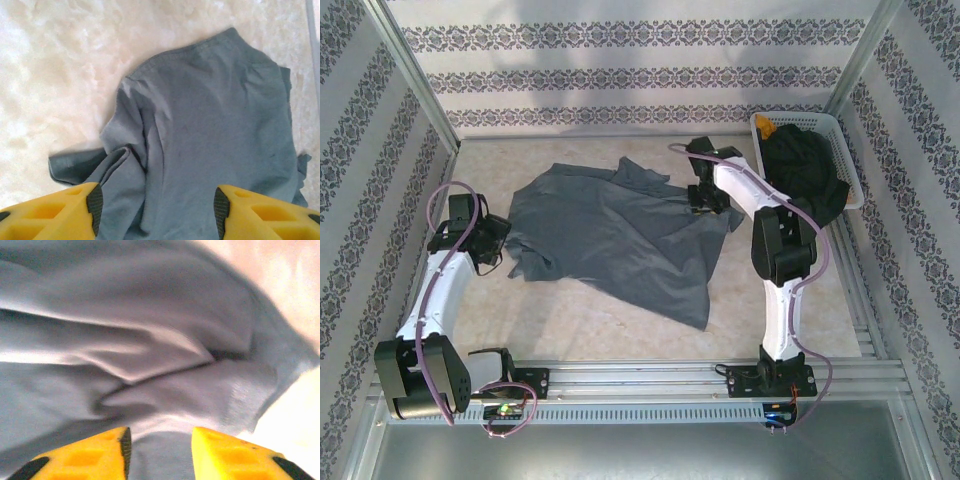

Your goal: Fold and stack the t-shirts

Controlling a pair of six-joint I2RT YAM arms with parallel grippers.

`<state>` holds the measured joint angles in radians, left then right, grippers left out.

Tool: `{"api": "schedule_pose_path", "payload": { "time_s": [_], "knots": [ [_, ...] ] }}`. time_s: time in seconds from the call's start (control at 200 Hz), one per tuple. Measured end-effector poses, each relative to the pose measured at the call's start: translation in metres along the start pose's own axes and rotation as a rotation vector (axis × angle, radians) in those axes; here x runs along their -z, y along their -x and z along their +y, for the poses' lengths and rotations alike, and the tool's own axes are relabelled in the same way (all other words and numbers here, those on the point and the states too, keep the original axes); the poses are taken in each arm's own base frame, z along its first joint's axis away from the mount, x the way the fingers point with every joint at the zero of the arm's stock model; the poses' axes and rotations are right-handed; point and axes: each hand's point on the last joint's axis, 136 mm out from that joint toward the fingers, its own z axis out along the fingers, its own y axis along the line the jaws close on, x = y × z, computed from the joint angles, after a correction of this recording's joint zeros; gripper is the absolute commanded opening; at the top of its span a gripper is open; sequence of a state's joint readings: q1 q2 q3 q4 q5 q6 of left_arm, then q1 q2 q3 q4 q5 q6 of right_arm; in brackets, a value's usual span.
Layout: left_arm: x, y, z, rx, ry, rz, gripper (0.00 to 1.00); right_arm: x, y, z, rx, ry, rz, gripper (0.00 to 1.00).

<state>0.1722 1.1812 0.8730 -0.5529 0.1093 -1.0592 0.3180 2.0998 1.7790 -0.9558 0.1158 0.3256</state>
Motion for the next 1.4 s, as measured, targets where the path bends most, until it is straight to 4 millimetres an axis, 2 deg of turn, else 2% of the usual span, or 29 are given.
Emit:
{"api": "schedule_pose_path", "payload": {
  "time_s": [0.045, 0.12, 0.2, 0.26, 0.395, 0.565, 0.64, 0.704, 0.774, 0.919, 1.019, 1.114, 1.174, 1.289, 1.399],
  "knots": [
    [-0.001, -0.001, 0.001, -0.002, 0.004, 0.002, 0.59, 0.013, 0.001, 0.018, 0.043, 0.02, -0.036, 0.45],
    [-0.005, -0.003, 0.004, -0.003, 0.014, 0.014, 0.57, 0.033, -0.011, 0.048, 0.108, 0.054, -0.072, 0.45],
    [-0.013, -0.008, 0.009, -0.003, 0.028, 0.038, 0.54, 0.047, -0.043, 0.075, 0.148, 0.113, -0.075, 0.44],
    [-0.02, -0.013, 0.014, -0.002, 0.04, 0.061, 0.53, 0.052, -0.075, 0.082, 0.149, 0.155, -0.046, 0.43],
    [-0.032, -0.026, 0.026, 0.002, 0.067, 0.111, 0.52, 0.044, -0.148, 0.065, 0.111, 0.166, 0.076, 0.43],
    [-0.036, -0.028, 0.021, 0.0, 0.048, 0.127, 0.51, 0.028, -0.238, 0.034, 0.065, 0.123, 0.273, 0.49],
    [-0.039, -0.031, 0.02, -0.003, 0.048, 0.14, 0.51, 0.022, -0.27, 0.025, 0.05, 0.108, 0.353, 0.53],
    [-0.041, -0.034, 0.02, -0.007, 0.05, 0.152, 0.51, 0.017, -0.289, 0.02, 0.032, 0.095, 0.405, 0.54],
    [-0.042, -0.036, 0.019, -0.01, 0.052, 0.16, 0.51, 0.016, -0.296, 0.018, 0.013, 0.089, 0.429, 0.54],
    [-0.041, -0.037, 0.015, -0.015, 0.041, 0.166, 0.51, 0.01, -0.291, 0.027, 0.004, 0.097, 0.43, 0.54],
    [-0.041, -0.036, 0.013, -0.015, 0.035, 0.166, 0.51, 0.006, -0.294, 0.033, 0.016, 0.095, 0.443, 0.53],
    [-0.04, -0.035, 0.011, -0.015, 0.03, 0.165, 0.51, 0.003, -0.299, 0.035, 0.011, 0.09, 0.468, 0.48],
    [-0.04, -0.035, 0.01, -0.016, 0.028, 0.165, 0.51, 0.002, -0.303, 0.034, 0.008, 0.079, 0.489, 0.38],
    [-0.039, -0.035, 0.009, -0.016, 0.025, 0.165, 0.51, 0.002, -0.3, 0.034, -0.013, 0.069, 0.5, 0.0],
    [-0.038, -0.035, 0.008, -0.016, 0.022, 0.164, 0.51, 0.0, -0.282, 0.019, -0.096, 0.053, 0.469, 0.0]
  ]
}}
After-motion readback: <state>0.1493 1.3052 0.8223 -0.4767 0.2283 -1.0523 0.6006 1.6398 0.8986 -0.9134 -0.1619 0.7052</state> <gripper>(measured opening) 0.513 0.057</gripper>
